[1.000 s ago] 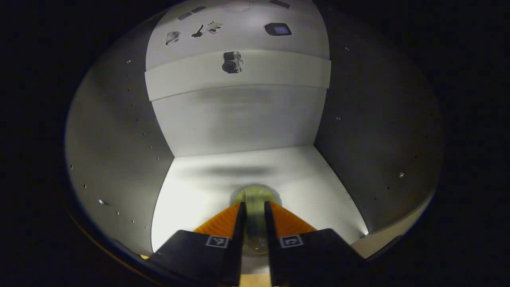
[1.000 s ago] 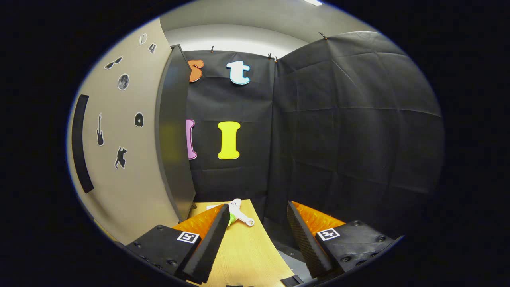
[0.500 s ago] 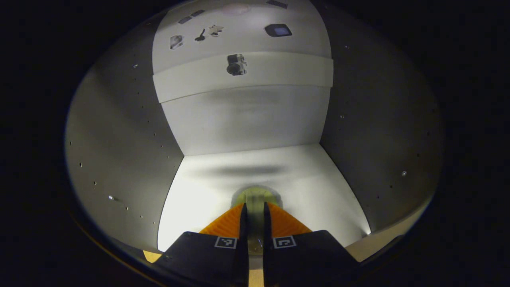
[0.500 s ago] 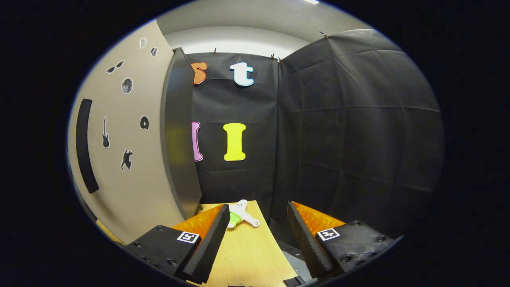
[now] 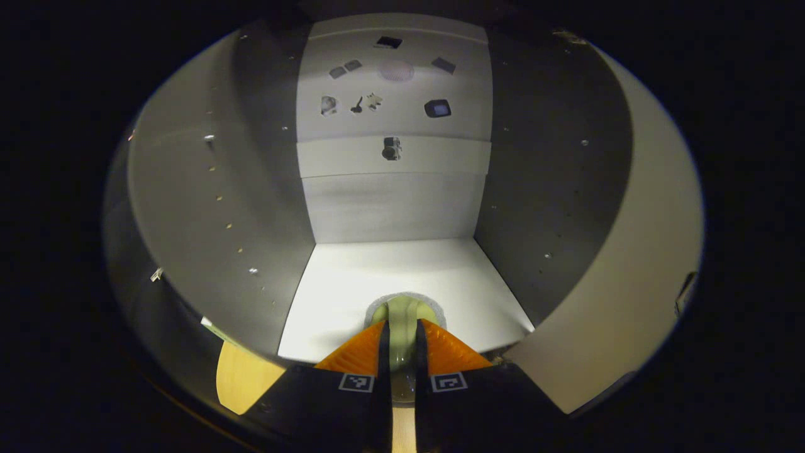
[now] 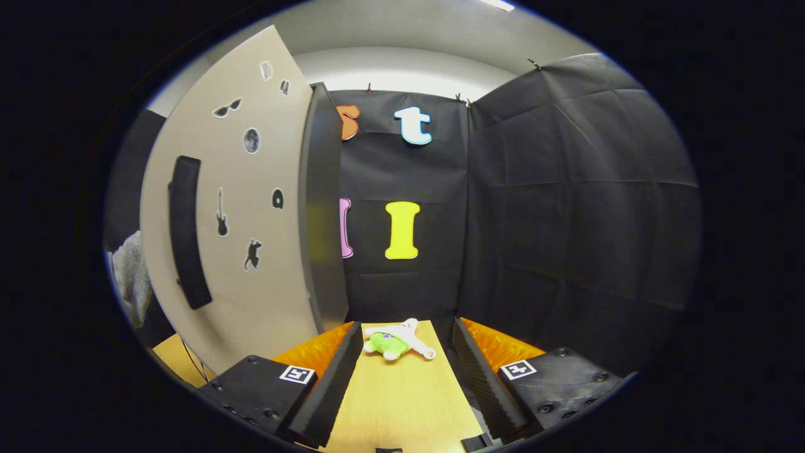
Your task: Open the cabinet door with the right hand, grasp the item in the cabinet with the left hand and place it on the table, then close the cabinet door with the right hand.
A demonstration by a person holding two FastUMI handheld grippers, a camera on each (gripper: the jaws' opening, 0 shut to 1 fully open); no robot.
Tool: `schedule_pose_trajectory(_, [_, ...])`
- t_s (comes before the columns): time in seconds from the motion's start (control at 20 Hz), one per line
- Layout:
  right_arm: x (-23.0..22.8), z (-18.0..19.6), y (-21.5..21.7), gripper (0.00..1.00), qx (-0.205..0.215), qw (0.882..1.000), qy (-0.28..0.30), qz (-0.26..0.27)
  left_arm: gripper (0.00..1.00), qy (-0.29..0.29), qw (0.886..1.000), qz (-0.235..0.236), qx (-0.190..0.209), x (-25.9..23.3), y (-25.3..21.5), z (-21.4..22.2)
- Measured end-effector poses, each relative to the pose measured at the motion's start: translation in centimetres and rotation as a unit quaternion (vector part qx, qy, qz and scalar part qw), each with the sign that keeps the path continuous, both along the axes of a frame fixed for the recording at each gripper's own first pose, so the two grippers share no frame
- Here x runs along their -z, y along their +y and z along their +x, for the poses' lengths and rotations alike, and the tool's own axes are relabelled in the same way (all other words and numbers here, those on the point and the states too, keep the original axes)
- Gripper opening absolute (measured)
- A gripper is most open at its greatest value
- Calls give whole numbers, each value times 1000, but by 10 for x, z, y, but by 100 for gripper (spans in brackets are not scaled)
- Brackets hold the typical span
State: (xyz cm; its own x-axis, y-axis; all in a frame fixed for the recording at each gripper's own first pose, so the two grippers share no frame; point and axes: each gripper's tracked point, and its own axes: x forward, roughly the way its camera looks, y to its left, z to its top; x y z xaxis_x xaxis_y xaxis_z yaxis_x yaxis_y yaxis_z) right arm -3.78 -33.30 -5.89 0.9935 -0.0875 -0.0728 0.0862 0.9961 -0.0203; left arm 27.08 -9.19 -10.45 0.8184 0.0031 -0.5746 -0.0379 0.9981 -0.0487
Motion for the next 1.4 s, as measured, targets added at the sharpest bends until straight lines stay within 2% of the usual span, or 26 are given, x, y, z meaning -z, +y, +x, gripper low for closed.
schedule_pose_trajectory(0.3, [-12,-54,47,91,-4,1000,-11,-2,18,-18,1000,-6,21,0,-3,-98])
schedule_pose_trajectory(0.45, [-15,-84,65,91,-1,1000,-8,0,19,-3,999,-32,32,25,-12,-141])
schedule_pose_trajectory(0.75, [-33,-129,98,91,-3,1000,-23,-11,19,26,998,-40,44,80,-20,-203])
schedule_pose_trajectory(1.05, [-37,-136,108,92,-18,999,-28,-6,19,42,997,-59,39,127,-32,-230])
schedule_pose_trajectory(1.3, [-27,-127,100,92,-34,999,-9,-5,19,74,994,-75,22,196,-48,-247])
schedule_pose_trajectory(1.35, [-25,-125,98,89,-37,999,-7,-4,19,77,994,-74,19,212,-50,-249])
schedule_pose_trajectory(1.4, [-22,-123,95,92,-39,999,-3,-3,19,79,994,-72,16,226,-52,-251])
